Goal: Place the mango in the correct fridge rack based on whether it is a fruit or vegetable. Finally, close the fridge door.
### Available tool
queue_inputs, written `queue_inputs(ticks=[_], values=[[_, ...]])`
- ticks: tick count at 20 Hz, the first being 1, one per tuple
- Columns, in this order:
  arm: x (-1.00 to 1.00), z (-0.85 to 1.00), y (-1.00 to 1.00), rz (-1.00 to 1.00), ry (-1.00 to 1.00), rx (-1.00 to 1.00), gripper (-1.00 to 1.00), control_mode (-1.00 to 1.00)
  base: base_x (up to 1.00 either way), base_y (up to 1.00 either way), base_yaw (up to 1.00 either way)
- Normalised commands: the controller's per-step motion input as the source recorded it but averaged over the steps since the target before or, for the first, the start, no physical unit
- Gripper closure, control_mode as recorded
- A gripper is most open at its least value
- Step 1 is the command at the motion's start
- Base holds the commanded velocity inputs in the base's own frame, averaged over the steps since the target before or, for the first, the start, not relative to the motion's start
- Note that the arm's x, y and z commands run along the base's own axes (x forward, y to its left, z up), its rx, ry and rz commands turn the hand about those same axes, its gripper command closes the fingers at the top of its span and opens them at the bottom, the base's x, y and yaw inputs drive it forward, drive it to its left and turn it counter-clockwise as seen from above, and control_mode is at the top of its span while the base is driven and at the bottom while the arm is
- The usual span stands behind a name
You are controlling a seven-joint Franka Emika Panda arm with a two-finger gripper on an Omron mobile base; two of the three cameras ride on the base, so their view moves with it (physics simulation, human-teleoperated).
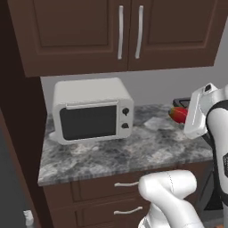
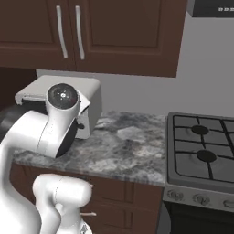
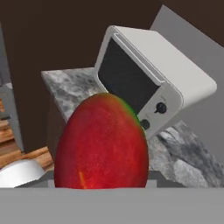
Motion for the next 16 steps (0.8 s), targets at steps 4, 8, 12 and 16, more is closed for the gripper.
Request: queue_inputs(ticks=[4,8,12,16], values=[[0.00,0.00,0.00,0.00,0.00,0.00,1.00,1.00,-0.21,-0.24,0.10],[0.00,0.00,0.00,0.00,0.00,0.00,1.00,1.00,0.00,-0.75,0.18],[0.00,0.00,0.00,0.00,0.00,0.00,1.00,1.00,-0.16,-0.49,0.39],[0.00,0.00,0.00,0.00,0.00,0.00,1.00,1.00,-0.75,0.03,0.58]])
